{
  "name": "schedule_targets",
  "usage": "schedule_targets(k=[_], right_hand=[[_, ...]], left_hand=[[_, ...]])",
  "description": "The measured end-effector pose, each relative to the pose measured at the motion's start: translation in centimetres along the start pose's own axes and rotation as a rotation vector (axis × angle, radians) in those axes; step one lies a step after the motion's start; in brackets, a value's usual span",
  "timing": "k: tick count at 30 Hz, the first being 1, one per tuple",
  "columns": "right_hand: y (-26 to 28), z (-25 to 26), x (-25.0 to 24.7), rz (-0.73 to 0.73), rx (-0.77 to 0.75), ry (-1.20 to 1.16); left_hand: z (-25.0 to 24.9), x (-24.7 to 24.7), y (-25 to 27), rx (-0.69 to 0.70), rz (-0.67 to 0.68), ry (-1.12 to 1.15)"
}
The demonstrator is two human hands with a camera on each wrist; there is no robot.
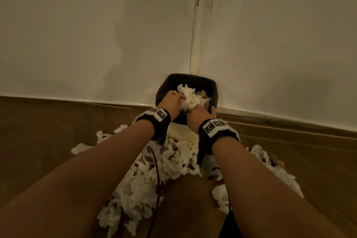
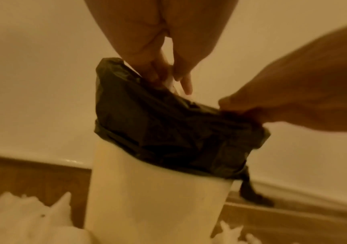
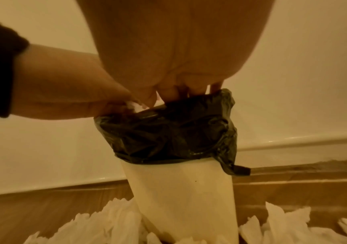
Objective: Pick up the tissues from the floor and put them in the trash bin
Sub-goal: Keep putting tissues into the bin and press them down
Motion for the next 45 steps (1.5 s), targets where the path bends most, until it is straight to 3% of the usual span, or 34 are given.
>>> schedule_targets(k=[2, 4, 6, 11, 14, 20, 23, 26, 32, 36, 41, 45], right_hand=[[-0.2, 0.2, 0.2, 0.001, 0.017, 0.014], [-0.3, 0.4, -0.1, -0.003, 0.041, 0.061], [-0.2, 0.2, -0.5, -0.070, 0.070, 0.112], [0.7, 0.7, -2.1, -0.418, 0.105, 0.054], [1.7, 2.3, -2.8, -0.534, -0.005, -0.032], [2.6, 6.5, -0.9, -0.329, -0.093, -0.167], [2.2, 7.6, 1.5, -0.179, -0.082, -0.156], [1.6, 7.4, 3.4, -0.105, -0.043, -0.134], [0.6, 5.9, 5.5, -0.048, 0.005, -0.097], [0.2, 4.5, 6.5, 0.032, 0.035, -0.076], [-0.3, 3.5, 9.3, 0.191, 0.069, -0.138], [-0.6, 4.0, 12.1, 0.271, 0.017, -0.107]], left_hand=[[0.3, 0.6, -0.2, 0.024, 0.119, -0.226], [0.6, 0.7, -0.1, 0.073, 0.073, -0.471], [0.8, 0.4, 0.1, 0.087, -0.006, -0.549], [2.4, -1.3, 1.8, 0.158, -0.323, -0.285], [4.5, -2.0, 3.6, 0.129, -0.413, -0.169], [10.4, -1.3, 7.5, -0.052, -0.299, -0.221], [11.9, 0.2, 9.7, -0.126, -0.040, -0.191], [11.9, 3.8, 11.9, -0.057, 0.240, -0.308], [13.5, 9.8, 13.7, 0.009, 0.463, -0.801], [13.3, 10.2, 12.7, 0.004, 0.441, -0.694], [13.3, 7.7, 10.6, -0.110, 0.240, -0.311], [14.3, 5.4, 9.6, -0.201, 0.172, -0.187]])
Point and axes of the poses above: each hand's wrist, its own y-axis away from the middle knuckle, its own x-axis out of the palm, z = x × y, the point moved 1 cm from there along -y, towards the middle knuckle, and after that the axes turned 6 degrees about -x, right-handed, at the moved point
